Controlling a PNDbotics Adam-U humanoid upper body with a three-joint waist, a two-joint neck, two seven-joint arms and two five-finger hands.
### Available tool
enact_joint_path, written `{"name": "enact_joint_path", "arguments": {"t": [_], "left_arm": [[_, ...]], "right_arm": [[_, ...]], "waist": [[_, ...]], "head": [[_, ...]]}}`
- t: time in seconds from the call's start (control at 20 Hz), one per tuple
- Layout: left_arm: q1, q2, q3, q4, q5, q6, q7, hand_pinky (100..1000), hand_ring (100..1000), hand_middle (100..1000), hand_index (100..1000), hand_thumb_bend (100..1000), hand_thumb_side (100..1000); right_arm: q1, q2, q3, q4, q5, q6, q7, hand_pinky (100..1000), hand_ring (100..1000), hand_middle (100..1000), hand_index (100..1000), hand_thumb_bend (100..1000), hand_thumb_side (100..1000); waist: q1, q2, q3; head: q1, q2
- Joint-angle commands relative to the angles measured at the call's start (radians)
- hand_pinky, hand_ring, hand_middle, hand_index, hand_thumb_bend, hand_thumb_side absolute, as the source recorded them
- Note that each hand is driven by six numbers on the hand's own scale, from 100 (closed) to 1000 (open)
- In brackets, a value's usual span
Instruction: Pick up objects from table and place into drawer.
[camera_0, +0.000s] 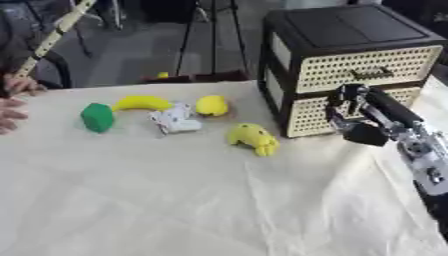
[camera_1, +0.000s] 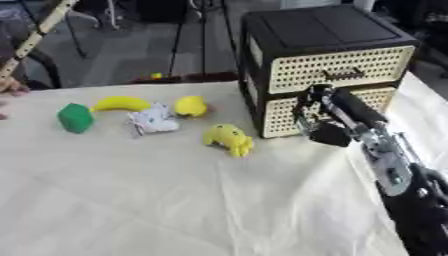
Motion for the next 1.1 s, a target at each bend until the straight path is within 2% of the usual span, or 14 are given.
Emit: {"name": "enact_joint_path", "arguments": {"t": [0.05, 0.3, 0.55, 1.1], "left_arm": [[-0.003, 0.031, 0.017, -0.007, -0.003, -0.004, -0.002, 558, 493, 609, 733, 578, 821], [0.014, 0.034, 0.026, -0.006, -0.007, -0.006, -0.001, 558, 492, 608, 732, 577, 822], [0.027, 0.034, 0.033, -0.005, -0.010, -0.009, 0.000, 557, 490, 606, 731, 575, 824], [0.050, 0.027, 0.045, -0.006, -0.015, -0.012, 0.002, 555, 486, 600, 729, 569, 829]], "right_arm": [[0.037, -0.049, -0.033, -0.101, -0.050, 0.022, 0.003, 479, 645, 678, 653, 100, 780], [0.142, -0.060, -0.078, -0.178, -0.086, 0.060, -0.003, 473, 635, 672, 644, 100, 790], [0.213, -0.063, -0.106, -0.223, -0.110, 0.084, -0.011, 468, 629, 667, 638, 100, 787], [0.286, -0.051, -0.147, -0.261, -0.107, 0.116, -0.033, 465, 627, 669, 634, 100, 771]], "waist": [[-0.005, -0.016, -0.004], [-0.010, -0.021, -0.014], [-0.012, -0.022, -0.019], [-0.013, -0.017, -0.027]], "head": [[0.009, 0.008], [0.017, 0.006], [0.024, 0.005], [0.033, 0.009]]}}
